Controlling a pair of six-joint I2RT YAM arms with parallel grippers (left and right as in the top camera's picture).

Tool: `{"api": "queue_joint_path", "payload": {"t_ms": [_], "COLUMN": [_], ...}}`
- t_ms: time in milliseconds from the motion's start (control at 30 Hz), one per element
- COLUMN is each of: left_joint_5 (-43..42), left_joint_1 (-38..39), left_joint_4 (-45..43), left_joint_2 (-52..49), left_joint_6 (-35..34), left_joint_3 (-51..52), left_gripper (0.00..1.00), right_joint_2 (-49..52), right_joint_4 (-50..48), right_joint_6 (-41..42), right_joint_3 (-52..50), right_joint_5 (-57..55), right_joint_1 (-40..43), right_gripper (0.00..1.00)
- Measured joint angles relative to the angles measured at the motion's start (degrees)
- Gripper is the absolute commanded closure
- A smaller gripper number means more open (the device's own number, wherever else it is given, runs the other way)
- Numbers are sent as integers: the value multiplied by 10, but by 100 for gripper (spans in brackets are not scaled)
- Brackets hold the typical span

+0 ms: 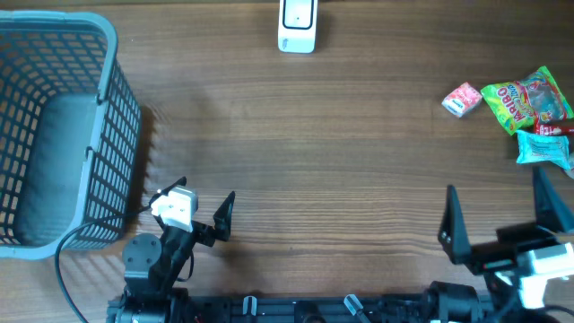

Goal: Scan the item barcode

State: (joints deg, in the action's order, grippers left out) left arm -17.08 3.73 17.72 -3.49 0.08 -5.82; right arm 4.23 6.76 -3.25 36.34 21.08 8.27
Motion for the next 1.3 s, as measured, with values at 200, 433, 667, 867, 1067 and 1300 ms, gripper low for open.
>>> {"api": "queue_joint_path", "payload": {"t_ms": [200, 433, 667, 867, 1067, 1300], "left_joint_5": [0, 0, 0, 0, 0, 40], "left_joint_1": [0, 0, 0, 0, 0, 0], "left_joint_4": [0, 0, 0, 0, 0, -73], "left_joint_2": [0, 0, 0, 0, 0, 0], "left_joint_6": [0, 0, 0, 0, 0, 39], "left_joint_3": [0, 0, 0, 0, 0, 6], "left_gripper": [0, 0, 0, 0, 0, 0], "right_joint_2": [-30, -31, -34, -34, -34, -34], "right_joint_4": [-115, -218, -68, -68, -68, -68], "right_joint_6": [37, 110, 126, 120, 120, 120], "right_joint_3": [-182, -343, -360, -360, -360, -360], "right_joint_5": [-28, -126, -193, -193, -193, -193], "right_joint_1": [-15, -25, -41, -41, -41, -41], "right_gripper": [0, 0, 0, 0, 1, 0]}}
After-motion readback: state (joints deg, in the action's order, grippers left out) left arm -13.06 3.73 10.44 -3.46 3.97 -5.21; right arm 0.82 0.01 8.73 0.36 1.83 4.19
